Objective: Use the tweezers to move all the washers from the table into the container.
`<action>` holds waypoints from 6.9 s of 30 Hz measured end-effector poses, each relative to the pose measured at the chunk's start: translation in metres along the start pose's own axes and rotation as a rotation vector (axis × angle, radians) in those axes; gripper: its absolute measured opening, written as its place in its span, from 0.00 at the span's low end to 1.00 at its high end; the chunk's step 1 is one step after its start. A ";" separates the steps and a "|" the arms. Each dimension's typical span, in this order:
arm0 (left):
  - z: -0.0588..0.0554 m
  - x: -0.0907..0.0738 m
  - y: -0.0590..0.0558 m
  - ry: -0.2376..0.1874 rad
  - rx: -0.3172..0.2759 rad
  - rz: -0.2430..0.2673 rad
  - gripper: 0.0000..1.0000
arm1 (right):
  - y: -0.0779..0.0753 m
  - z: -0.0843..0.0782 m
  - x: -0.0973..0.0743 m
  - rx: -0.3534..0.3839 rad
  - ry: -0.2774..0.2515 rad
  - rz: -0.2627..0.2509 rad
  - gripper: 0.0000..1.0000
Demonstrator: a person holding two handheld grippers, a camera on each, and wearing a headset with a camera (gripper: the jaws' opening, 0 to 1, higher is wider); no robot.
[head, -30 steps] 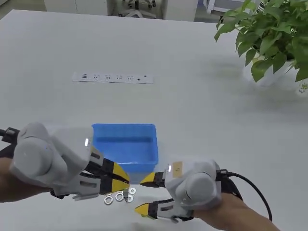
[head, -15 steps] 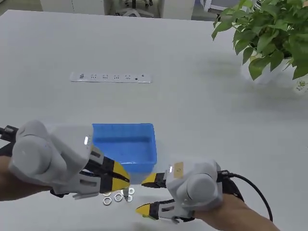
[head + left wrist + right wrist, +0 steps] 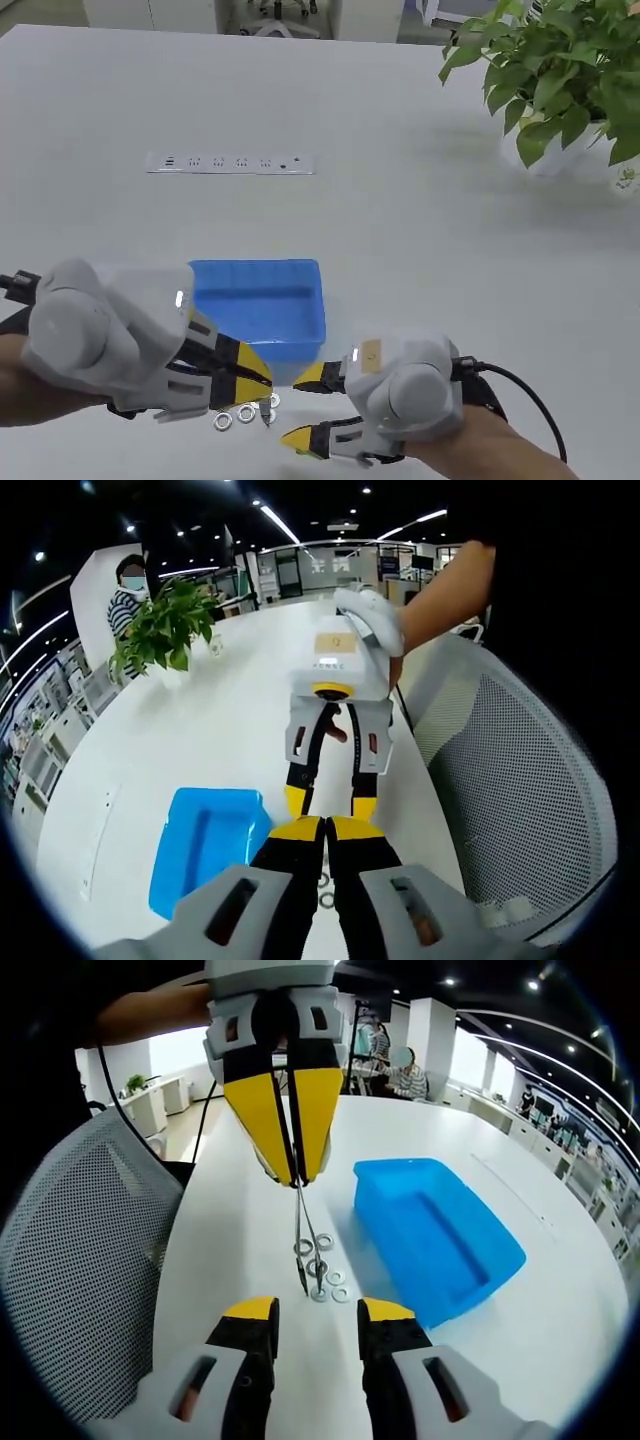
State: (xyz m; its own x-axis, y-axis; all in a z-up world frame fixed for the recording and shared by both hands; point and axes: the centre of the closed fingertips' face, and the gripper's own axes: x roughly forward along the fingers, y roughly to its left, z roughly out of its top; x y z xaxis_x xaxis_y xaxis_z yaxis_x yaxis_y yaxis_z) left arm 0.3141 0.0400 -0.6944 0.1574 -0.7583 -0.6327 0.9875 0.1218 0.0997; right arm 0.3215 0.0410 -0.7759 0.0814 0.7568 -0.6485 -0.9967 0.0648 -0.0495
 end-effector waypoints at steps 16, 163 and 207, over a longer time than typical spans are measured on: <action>0.001 0.001 0.000 0.000 0.001 -0.006 0.05 | 0.005 0.011 0.012 -0.056 0.001 0.055 0.26; -0.033 -0.059 0.033 -0.133 -0.366 0.311 0.99 | -0.076 0.082 0.002 -0.134 -0.065 0.022 0.09; -0.032 -0.024 0.114 -0.129 -0.217 0.292 0.28 | -0.097 0.049 0.060 -0.123 -0.023 0.090 0.10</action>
State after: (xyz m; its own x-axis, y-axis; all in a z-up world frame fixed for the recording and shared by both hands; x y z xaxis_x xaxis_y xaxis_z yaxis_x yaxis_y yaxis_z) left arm 0.4231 0.0927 -0.6929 0.4441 -0.7446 -0.4984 0.8802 0.4666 0.0873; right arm 0.4236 0.1117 -0.7726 -0.0095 0.7705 -0.6374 -0.9929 -0.0830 -0.0855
